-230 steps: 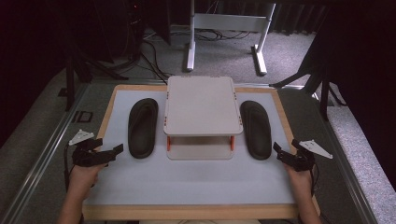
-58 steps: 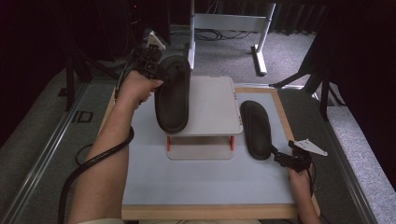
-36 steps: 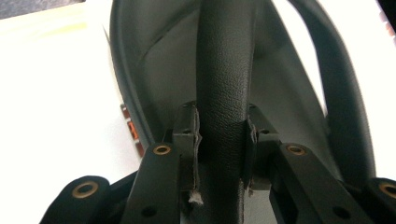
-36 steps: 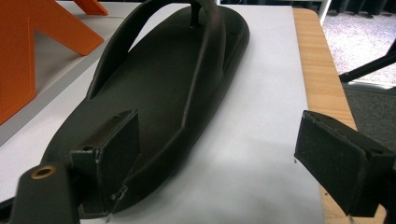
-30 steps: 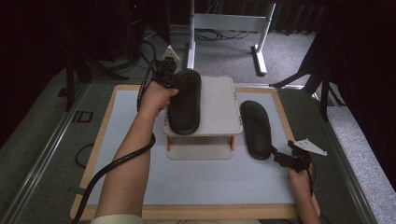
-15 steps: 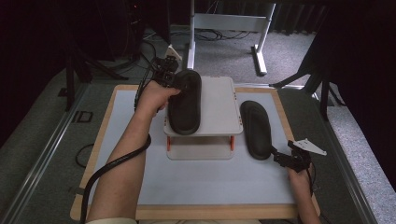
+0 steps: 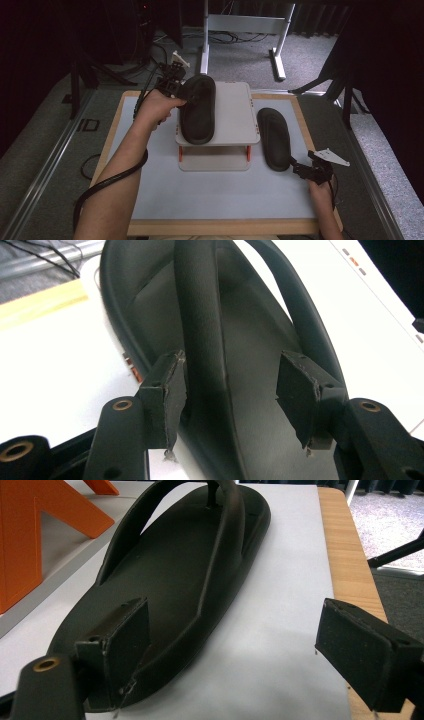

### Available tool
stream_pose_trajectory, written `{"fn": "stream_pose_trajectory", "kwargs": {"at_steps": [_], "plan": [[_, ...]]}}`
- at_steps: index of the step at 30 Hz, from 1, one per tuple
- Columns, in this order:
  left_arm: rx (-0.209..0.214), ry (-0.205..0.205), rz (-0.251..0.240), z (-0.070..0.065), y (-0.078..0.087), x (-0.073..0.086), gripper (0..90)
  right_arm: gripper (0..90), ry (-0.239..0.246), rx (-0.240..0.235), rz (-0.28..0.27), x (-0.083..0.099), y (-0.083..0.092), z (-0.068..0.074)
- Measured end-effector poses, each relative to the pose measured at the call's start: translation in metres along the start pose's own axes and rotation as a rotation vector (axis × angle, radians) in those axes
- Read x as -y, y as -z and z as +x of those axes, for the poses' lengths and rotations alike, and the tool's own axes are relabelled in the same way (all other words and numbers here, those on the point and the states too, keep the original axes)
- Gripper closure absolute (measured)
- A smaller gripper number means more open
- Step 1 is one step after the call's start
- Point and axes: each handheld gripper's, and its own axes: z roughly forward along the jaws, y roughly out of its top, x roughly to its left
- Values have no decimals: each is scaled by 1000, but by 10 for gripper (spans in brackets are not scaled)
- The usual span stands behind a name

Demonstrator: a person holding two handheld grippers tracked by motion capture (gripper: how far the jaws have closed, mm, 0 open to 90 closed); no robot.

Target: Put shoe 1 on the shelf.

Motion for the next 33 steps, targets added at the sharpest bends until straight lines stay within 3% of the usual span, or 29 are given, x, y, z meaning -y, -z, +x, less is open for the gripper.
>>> {"fn": "stream_pose_trajectory", "kwargs": {"at_steps": [4, 11, 19, 20, 23, 24, 26, 28, 33], "plan": [[0, -28, -13, 1, 8, 10, 446, 135, 3, 2, 0, 0, 0, 1], [40, -34, -51, 9, 16, 26, 456, 135, 6, -2, 5, 0, 0, 0], [89, -24, -119, 25, 30, 57, 456, 135, 10, -5, 8, 0, -1, 1], [91, -14, -127, 27, 31, 61, 456, 135, 10, -5, 8, 0, -1, 1], [61, -36, -115, 28, 30, 68, 456, 135, 13, -3, 9, 0, -1, 1], [45, -41, -126, 30, 30, 78, 456, 135, 13, -3, 9, 0, -1, 1], [53, -41, -133, 32, 29, 87, 456, 135, 14, -2, 7, 0, -1, 1], [85, -41, -155, 35, 29, 96, 455, 135, 14, -2, 8, 0, -1, 1], [109, -13, -214, 44, 26, 122, 456, 135, 15, -2, 12, 0, -1, 1]]}}
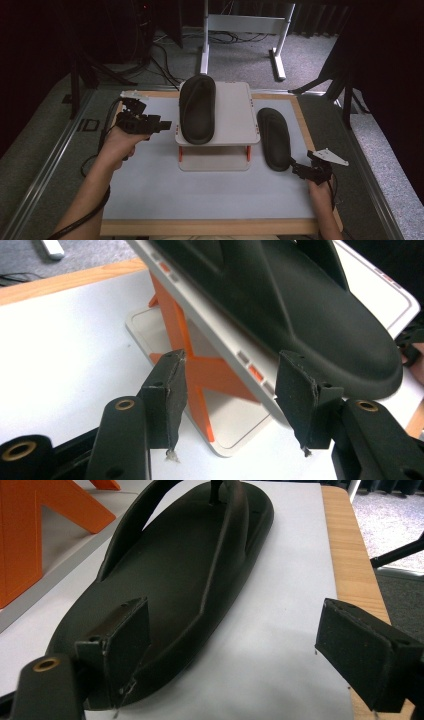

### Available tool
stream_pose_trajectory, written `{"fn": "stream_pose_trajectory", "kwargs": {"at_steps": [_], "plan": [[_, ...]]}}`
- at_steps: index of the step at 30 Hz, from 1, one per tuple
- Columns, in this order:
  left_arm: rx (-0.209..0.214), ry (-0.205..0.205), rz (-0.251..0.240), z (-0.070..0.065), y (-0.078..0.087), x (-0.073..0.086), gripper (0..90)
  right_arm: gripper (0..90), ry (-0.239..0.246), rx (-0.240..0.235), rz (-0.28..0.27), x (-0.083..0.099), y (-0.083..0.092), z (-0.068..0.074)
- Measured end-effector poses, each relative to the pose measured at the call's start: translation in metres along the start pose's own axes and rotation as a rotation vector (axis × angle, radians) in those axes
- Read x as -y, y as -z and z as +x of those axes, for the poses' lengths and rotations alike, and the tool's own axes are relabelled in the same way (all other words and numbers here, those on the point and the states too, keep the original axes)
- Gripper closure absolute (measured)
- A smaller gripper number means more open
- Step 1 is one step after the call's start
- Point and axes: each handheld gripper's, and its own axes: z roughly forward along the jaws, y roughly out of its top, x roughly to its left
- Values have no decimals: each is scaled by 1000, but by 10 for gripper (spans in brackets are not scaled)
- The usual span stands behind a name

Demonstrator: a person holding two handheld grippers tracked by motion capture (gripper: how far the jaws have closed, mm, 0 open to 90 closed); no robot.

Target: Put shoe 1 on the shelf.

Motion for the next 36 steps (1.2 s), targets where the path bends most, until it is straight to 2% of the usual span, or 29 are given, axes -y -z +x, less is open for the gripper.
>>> {"fn": "stream_pose_trajectory", "kwargs": {"at_steps": [4, 5, 7, 8, 11, 15, 16, 17, 18, 19, 20, 22, 24, 26, 28, 29, 30, 32, 33, 35, 36], "plan": [[-21, -19, -48, 2, -1, 22, 456, 135, 1, 2, 0, 0, 0, 0], [-1, -14, -65, 3, -2, 26, 456, 135, 0, 2, 1, 0, 0, 0], [17, -48, -91, 3, -2, 35, 456, 135, 1, 3, 1, 0, 0, 0], [35, -41, -94, 4, -2, 39, 456, 136, 0, 2, 1, 0, 0, 0], [36, -22, -107, 10, -2, 52, 456, 135, 0, 0, -1, 0, 0, 0], [-15, -25, -114, 16, -5, 71, 456, 136, 6, 1, 1, 0, 0, 1], [-15, -25, -114, 16, -5, 71, 456, 135, 5, 1, 1, 0, 0, 1], [-47, -43, -102, 16, -8, 79, 456, 135, 4, 1, 2, 0, 0, 1], [-67, -50, -109, 17, -10, 84, 455, 136, 4, 1, 2, 0, 0, 1], [-72, -55, -116, 18, -12, 88, 456, 136, 4, 2, 2, 0, 0, 1], [-60, -45, -113, 21, -14, 92, 454, 135, 5, 1, 3, 0, 0, 0], [-78, -41, -120, 25, -18, 100, 429, 135, 4, 2, 2, 0, 0, 1], [-82, -17, -122, 29, -21, 109, 404, 135, 2, 3, 2, 0, 0, 0], [-66, 5, -133, 34, -24, 118, 386, 135, 2, 8, 4, 0, 0, 0], [-35, 27, -133, 40, -28, 128, 288, 135, 14, 14, 7, 0, -1, 1], [-48, 35, -123, 43, -30, 132, 280, 135, 22, 6, 4, 0, -1, 2], [-90, 23, -123, 44, -32, 137, 254, 135, 36, 0, -1, 0, 0, 3], [-114, 28, -115, 48, -36, 145, 202, 135, 49, 11, 2, 0, 0, 5], [-142, 18, -124, 49, -37, 149, 157, 134, 49, 15, 4, 0, -1, 5], [-195, -7, -136, 49, -39, 156, 144, 134, 41, 20, 2, 0, -1, 4], [-201, -6, -151, 50, -39, 159, 129, 134, 33, 16, 2, 0, -1, 4]]}}
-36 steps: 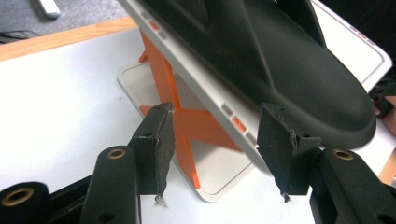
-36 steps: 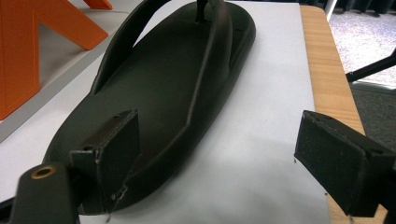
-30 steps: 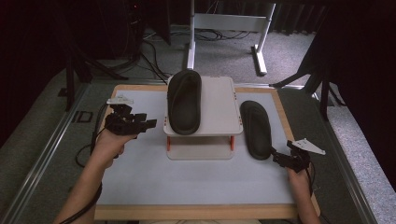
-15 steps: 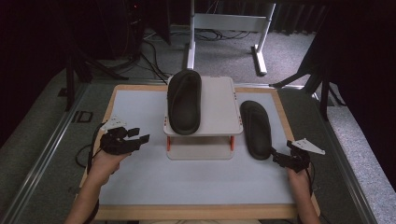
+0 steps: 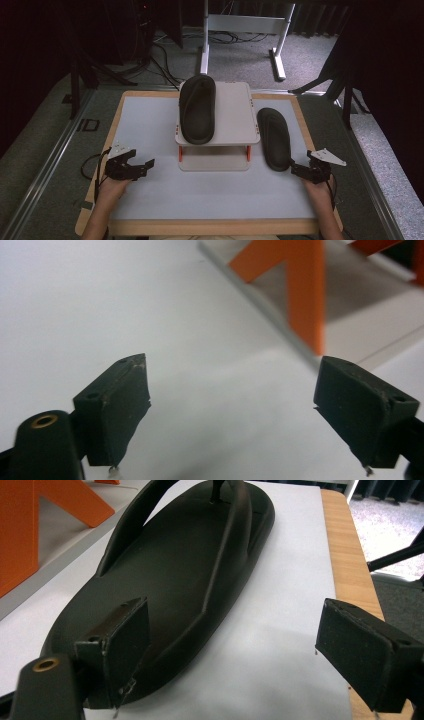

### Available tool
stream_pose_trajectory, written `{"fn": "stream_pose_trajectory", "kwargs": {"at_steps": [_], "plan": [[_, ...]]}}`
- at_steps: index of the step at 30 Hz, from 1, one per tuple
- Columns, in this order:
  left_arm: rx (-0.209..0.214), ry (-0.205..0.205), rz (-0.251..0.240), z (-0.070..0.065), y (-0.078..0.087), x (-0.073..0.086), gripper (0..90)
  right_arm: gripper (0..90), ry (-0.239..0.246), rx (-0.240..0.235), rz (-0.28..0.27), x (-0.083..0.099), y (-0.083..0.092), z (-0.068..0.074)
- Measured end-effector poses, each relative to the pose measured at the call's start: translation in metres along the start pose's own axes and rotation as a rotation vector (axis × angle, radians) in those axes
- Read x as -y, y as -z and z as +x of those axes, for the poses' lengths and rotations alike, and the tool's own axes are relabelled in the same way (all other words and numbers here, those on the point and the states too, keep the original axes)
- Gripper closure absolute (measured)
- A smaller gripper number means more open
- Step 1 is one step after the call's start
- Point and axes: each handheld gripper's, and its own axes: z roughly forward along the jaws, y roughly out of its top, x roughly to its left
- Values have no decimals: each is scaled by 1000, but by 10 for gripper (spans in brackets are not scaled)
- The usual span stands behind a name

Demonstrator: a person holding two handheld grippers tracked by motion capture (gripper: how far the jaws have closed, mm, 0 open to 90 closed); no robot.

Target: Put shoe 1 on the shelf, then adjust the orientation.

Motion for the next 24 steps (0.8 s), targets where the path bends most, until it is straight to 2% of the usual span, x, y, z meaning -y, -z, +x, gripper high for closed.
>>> {"fn": "stream_pose_trajectory", "kwargs": {"at_steps": [1, 4, 5, 8, 10, 12, 15, 16, 23, 24], "plan": [[-12, 6, -13, 1, 0, 3, 116, 134, -2, 1, -1, 0, 0, 0], [-115, -7, -49, 6, 1, 14, 65, 134, 3, 14, -5, 0, 1, 1], [-134, 5, -63, 9, 3, 17, 49, 134, 10, 28, -9, 0, 1, 2], [-189, 43, -154, 15, 10, 30, 22, 135, 17, 39, 2, 0, 0, 3], [-209, 51, -220, 17, 15, 37, 17, 137, 14, 47, -1, 0, 0, 3], [-201, 52, -287, 18, 20, 40, 17, 152, 19, 57, -5, 0, 0, 4], [-257, 22, -366, 15, 23, 44, 18, 183, 35, 62, -5, 0, 0, 5], [-245, 29, -363, 15, 23, 45, 17, 183, 38, 64, -5, 0, 0, 5], [-235, 20, -365, 16, 23, 46, 18, 184, 46, 110, -17, -1, 3, 6], [-235, 19, -364, 15, 23, 46, 17, 218, 43, 113, -12, -1, 4, 6]]}}
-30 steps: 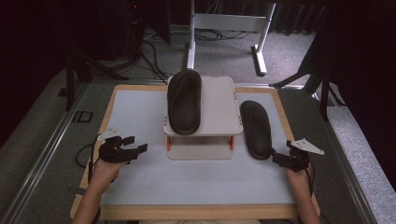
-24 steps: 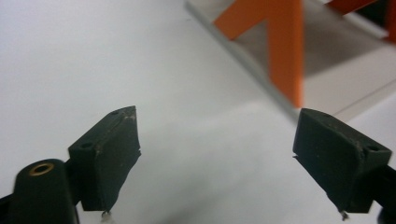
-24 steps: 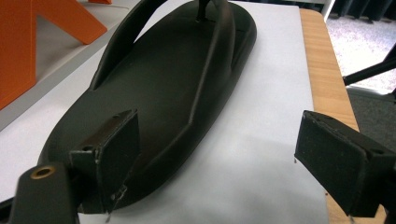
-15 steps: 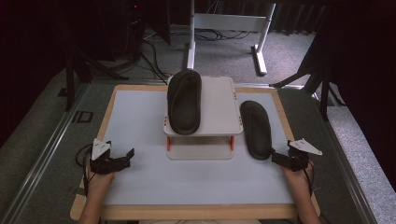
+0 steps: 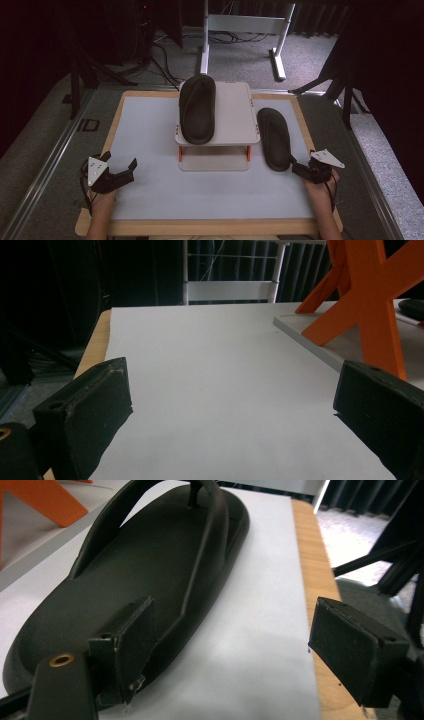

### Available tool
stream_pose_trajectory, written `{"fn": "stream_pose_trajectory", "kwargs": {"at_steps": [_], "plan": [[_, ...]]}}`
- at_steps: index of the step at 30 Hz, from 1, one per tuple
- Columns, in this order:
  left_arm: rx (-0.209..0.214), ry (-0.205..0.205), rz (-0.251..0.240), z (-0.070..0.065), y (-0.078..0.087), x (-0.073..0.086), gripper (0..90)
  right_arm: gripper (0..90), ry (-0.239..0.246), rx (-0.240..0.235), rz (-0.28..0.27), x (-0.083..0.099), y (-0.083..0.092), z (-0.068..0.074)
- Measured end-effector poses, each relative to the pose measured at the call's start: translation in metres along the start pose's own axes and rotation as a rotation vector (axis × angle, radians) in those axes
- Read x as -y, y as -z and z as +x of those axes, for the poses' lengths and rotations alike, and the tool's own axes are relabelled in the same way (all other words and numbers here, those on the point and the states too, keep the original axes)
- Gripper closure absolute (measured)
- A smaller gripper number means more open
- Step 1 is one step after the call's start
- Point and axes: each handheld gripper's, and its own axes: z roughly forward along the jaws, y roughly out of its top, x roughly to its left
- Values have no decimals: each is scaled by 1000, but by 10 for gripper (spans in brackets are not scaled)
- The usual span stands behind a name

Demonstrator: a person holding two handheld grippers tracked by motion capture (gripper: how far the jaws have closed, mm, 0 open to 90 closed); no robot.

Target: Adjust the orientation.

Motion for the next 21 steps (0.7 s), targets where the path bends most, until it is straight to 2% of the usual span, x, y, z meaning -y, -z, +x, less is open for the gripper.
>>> {"fn": "stream_pose_trajectory", "kwargs": {"at_steps": [2, 9, 13, 19, 21], "plan": [[4, -6, 0, 0, 0, 0, 17, 236, -18, -52, 38, -2, -1, -3], [6, -29, -1, -2, 0, 0, 18, 243, -56, -47, 97, -8, -1, -4], [9, -33, -4, -3, 0, 0, 17, 234, -62, -84, 163, -14, -5, -3], [16, -31, -7, -3, 1, 1, 18, 276, -117, -121, 226, -29, -11, -7], [15, -34, -5, -4, 0, 0, 18, 296, -106, -116, 256, -35, -13, -7]]}}
